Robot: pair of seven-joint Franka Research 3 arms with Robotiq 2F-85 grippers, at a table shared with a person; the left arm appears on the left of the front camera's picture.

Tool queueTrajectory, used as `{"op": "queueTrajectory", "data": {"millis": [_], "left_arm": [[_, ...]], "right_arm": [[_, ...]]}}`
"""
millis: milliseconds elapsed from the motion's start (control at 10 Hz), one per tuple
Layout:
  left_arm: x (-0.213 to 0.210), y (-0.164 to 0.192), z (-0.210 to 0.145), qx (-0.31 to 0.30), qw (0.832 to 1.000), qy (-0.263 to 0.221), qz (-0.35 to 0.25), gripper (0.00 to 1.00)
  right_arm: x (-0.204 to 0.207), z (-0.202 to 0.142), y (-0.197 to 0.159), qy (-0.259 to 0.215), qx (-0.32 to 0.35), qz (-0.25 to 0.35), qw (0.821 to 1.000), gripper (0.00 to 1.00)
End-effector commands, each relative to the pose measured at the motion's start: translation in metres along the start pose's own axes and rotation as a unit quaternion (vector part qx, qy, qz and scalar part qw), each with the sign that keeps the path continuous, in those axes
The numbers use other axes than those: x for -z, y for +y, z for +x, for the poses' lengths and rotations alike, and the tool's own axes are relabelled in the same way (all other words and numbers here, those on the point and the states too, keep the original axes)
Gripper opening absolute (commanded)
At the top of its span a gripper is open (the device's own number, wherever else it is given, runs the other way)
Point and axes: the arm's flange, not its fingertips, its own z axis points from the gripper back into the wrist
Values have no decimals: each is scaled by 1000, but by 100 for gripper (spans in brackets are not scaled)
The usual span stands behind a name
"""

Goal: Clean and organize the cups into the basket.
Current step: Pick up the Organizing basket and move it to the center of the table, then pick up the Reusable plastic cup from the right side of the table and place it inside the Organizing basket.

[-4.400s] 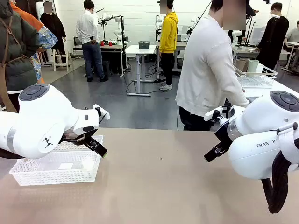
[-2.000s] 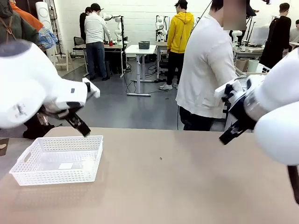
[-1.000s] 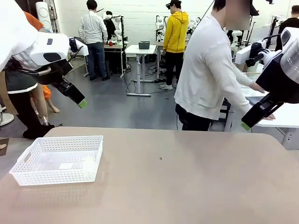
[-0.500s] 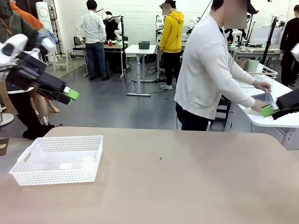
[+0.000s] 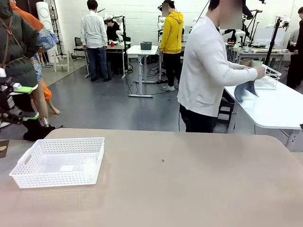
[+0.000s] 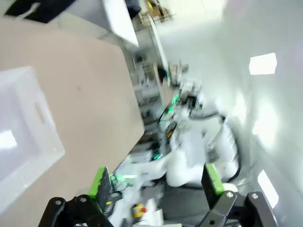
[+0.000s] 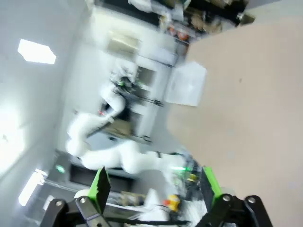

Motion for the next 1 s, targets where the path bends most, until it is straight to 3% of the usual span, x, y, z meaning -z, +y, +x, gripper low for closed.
{"op": "queueTrajectory", "data": {"millis": [0, 100, 300, 600, 700, 800, 900], "left_arm": [[-10, 4, 9, -65, 997, -38, 19, 100], [-28, 8, 3, -70, 996, -55, 25, 100], [-59, 12, -13, -90, 990, -94, 57, 100], [-93, 18, -34, -116, 980, -140, 80, 100], [-100, 17, -39, -128, 975, -154, 94, 100], [-97, 20, -26, -94, 986, -127, 62, 100], [-97, 20, -26, -94, 986, -127, 62, 100]], "right_arm": [[-31, 3, -25, -67, 114, 9, 991, 100], [-53, -9, -38, -106, 145, -36, 983, 100], [-90, -31, -48, -157, 155, -48, 974, 100], [-127, -62, -54, -213, 146, -25, 966, 100], [-131, -67, -49, -222, 134, -24, 966, 100], [-133, -58, -58, -196, 154, -44, 967, 100], [-133, -58, -58, -196, 154, -44, 967, 100]]}}
